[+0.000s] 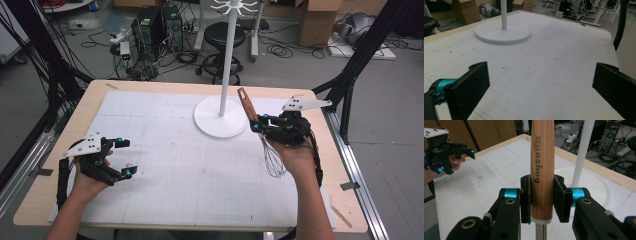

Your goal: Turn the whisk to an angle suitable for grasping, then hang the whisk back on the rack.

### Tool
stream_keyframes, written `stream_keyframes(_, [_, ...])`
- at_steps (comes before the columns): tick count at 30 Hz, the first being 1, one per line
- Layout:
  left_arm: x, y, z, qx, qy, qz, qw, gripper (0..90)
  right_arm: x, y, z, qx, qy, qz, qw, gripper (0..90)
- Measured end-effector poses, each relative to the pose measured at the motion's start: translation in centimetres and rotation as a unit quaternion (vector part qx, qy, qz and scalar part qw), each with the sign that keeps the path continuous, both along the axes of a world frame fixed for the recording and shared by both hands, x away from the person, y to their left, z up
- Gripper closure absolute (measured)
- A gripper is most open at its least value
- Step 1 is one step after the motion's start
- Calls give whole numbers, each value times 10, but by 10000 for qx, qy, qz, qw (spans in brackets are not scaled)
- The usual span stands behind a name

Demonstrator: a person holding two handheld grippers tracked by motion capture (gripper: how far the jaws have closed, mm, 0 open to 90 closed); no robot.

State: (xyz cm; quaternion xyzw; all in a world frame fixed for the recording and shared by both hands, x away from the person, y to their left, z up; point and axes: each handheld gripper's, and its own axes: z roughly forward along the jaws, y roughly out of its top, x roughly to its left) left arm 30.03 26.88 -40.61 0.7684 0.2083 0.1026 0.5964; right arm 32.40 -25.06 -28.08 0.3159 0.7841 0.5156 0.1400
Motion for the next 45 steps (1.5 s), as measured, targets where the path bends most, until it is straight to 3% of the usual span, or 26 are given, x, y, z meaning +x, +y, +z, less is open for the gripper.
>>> stream_keyframes(31, [-1,-1,9,36,-52,50,10000,17,4,0,8,68,-275,-163,9995,705])
stream_keyframes(45, [1,-2,8,76,-13,44,10000,17,15,-6,18,394,-469,-268,9978,705])
